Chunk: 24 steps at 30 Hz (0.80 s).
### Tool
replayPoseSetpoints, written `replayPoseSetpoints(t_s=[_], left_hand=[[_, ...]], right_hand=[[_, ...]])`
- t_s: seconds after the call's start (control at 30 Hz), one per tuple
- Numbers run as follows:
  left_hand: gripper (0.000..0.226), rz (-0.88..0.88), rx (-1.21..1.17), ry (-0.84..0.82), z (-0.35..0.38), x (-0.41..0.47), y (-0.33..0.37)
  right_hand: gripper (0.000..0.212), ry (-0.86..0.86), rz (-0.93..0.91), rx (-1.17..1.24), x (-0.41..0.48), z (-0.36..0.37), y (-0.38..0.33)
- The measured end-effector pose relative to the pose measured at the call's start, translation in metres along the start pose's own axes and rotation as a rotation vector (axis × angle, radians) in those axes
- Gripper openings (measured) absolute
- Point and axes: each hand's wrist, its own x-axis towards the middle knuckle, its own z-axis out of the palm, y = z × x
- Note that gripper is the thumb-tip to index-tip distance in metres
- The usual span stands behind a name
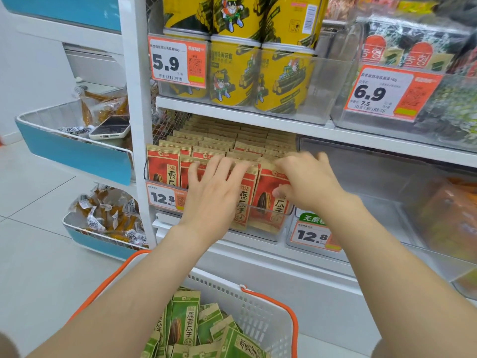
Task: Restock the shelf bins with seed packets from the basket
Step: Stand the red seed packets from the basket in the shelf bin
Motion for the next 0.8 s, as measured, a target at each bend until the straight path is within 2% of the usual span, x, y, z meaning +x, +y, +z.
replayPoseSetpoints(t_s=[0.07,0.13,0.23,0.3,0.37,0.57,0.63,0.7,0.8], left_hand=[[0.069,-0.034,0.049,0.009,0.002,0.003,0.001],[0.065,-0.027,0.111,0.006,0.003,0.008,0.003],[0.066,-0.009,0.161,-0.017,0.003,0.017,-0.001],[0.071,-0.034,0.176,-0.033,0.003,0.022,-0.004],[0.073,-0.046,0.168,-0.043,0.004,0.023,-0.002],[0.068,0.063,0.087,-0.082,0.009,0.023,0.0],[0.067,0.069,0.085,-0.053,0.011,0.019,0.0],[0.073,0.063,0.092,-0.05,0.012,0.014,0.003],[0.089,0.006,0.054,-0.064,0.013,0.008,0.005]], right_hand=[[0.044,-0.006,0.007,0.018,0.004,-0.002,0.0],[0.044,-0.086,-0.026,0.002,0.007,-0.003,-0.001],[0.04,-0.253,-0.043,-0.031,0.012,-0.008,-0.001],[0.032,-0.301,-0.054,-0.035,0.014,-0.013,-0.001],[0.026,-0.315,-0.069,-0.028,0.016,-0.021,-0.001],[0.011,-0.299,-0.078,0.069,0.019,-0.023,0.0],[0.014,-0.31,-0.064,0.026,0.016,-0.012,-0.005],[0.029,-0.284,-0.037,0.002,0.01,-0.003,-0.012],[0.051,-0.097,0.003,-0.002,-0.002,0.01,-0.02]])
